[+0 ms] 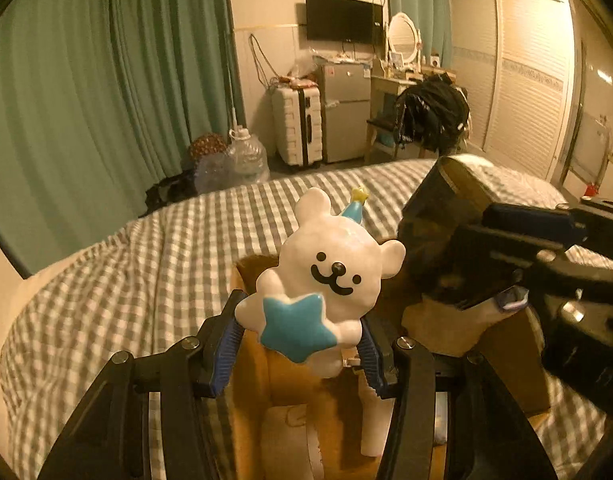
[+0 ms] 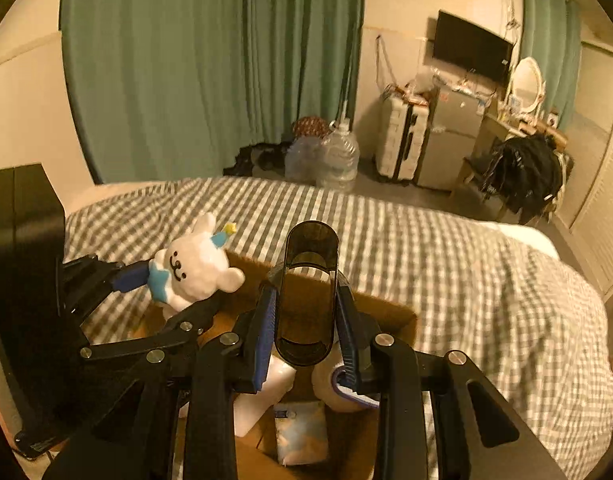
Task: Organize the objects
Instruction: 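Carry the toy bear and black object over the box with both tools, then open both tools to drop bear and black object into the box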
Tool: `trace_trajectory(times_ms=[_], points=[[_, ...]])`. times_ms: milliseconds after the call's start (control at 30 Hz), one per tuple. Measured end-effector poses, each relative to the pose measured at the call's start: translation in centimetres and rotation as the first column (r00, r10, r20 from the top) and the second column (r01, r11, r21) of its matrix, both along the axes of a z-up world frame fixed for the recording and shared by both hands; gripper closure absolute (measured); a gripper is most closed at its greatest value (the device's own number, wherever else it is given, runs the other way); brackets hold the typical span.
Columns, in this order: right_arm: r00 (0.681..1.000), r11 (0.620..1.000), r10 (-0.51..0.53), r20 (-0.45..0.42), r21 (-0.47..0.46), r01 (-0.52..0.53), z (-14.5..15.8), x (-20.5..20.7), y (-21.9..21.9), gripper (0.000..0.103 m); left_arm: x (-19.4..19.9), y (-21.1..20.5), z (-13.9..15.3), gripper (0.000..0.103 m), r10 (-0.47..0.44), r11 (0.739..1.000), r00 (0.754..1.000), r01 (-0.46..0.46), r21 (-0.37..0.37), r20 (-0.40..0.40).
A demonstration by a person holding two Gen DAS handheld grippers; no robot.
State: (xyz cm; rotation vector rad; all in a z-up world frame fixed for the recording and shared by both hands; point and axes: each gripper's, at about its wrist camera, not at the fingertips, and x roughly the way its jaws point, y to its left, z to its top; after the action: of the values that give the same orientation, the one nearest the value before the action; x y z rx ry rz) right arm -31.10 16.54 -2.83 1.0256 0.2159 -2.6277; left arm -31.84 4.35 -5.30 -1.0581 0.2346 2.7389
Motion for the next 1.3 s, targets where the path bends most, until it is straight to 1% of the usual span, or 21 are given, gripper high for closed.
trace_trajectory(times_ms=[67, 167, 233, 300, 400, 433, 467, 500, 533, 633, 733, 833, 933, 1000, 1167, 1300], points=[[1.0, 1.0, 0.006, 0.023, 0.0, -0.006, -1.6, -0.4, 0.0, 0.075, -0.4, 0.2, -1.2, 0.05, -0.002, 1.0, 1.0, 0.002, -0.009, 0.02], [0.998, 1.0, 0.006, 0.059, -0.004, -0.006, -3.5, -0.9, 0.2, 0.075, -0.5, 0.3, -2.1, 0.05, 0.007, 1.0, 0.999, -0.006, -0.024, 0.032], [0.998, 1.0, -0.006, 0.063, -0.012, 0.007, -3.9, -1.0, 0.5, 0.075, -0.3, 0.5, -2.1, 0.05, 0.011, 0.999, 1.0, -0.01, -0.035, 0.024], [0.998, 0.999, -0.011, 0.056, -0.03, 0.012, -3.5, -0.8, 0.9, 0.075, 0.1, 0.6, -1.8, 0.05, 0.013, 0.999, 1.0, -0.012, -0.031, 0.02], [0.999, 0.997, -0.03, 0.041, -0.064, 0.032, -2.4, -0.2, 1.5, 0.074, 0.5, 0.3, -1.2, 0.048, 0.013, 1.0, 1.0, -0.013, -0.014, 0.021], [0.999, 0.997, -0.038, 0.034, -0.073, 0.04, -1.9, 0.1, 1.8, 0.065, 0.9, 0.2, -0.7, 0.044, 0.014, 1.0, 1.0, -0.014, -0.006, 0.019], [0.999, 0.995, -0.045, 0.027, -0.082, 0.048, -1.3, 0.4, 2.1, 0.049, 1.2, -0.1, -0.4, 0.035, 0.015, 1.0, 1.0, -0.015, -0.001, 0.015], [0.998, 0.995, -0.053, 0.021, -0.089, 0.055, -0.8, 0.7, 2.1, 0.042, 1.8, -0.3, 0.1, 0.029, 0.021, 1.0, 1.0, -0.021, 0.003, 0.005], [0.998, 0.993, -0.063, 0.01, -0.1, 0.063, -0.2, 1.3, 2.3, 0.04, 2.2, -0.5, 0.6, 0.022, 0.027, 1.0, 1.0, -0.027, 0.007, -0.007], [0.998, 0.991, -0.068, -0.015, -0.113, 0.066, 1.7, 2.9, 2.6, 0.039, 4.2, -1.0, 2.6, 0.019, 0.032, 0.999, 0.999, -0.031, 0.023, -0.043], [0.996, 0.992, -0.075, -0.048, -0.107, 0.069, 3.8, 4.7, 2.8, 0.038, 6.1, -1.7, 4.7, 0.011, 0.051, 0.999, 0.996, -0.049, 0.019, -0.073], [0.994, 0.992, -0.073, -0.082, -0.105, 0.064, 5.8, 6.7, 3.2, 0.036, 8.0, -2.1, 6.8, 0.01, 0.059, 0.998, 0.992, -0.057, 0.021, -0.11], [0.991, 0.994, -0.071, -0.118, -0.094, 0.06, 7.9, 9.2, 3.7, 0.035, 9.8, -2.7, 8.9, 0.005, 0.065, 0.998, 0.986, -0.062, 0.023, -0.15], [0.988, 0.995, -0.069, -0.14, -0.085, 0.057, 9.1, 10.9, 3.8, 0.034, 11.3, -2.9, 10.1, 0.005, 0.063, 0.998, 0.982, -0.058, 0.034, -0.176], [0.981, 0.995, -0.072, -0.179, -0.08, 0.059, 11.4, 15.1, 4.7, 0.028, 14.5, -2.6, 12.3, 0.003, 0.059, 0.998, 0.973, -0.052, 0.04, -0.221], [0.981, 0.996, -0.075, -0.181, -0.069, 0.063, 11.9, 18.0, 5.0, 0.024, 16.8, -2.6, 12.8, 0.002, 0.06, 0.998, 0.971, -0.051, 0.046, -0.23]])
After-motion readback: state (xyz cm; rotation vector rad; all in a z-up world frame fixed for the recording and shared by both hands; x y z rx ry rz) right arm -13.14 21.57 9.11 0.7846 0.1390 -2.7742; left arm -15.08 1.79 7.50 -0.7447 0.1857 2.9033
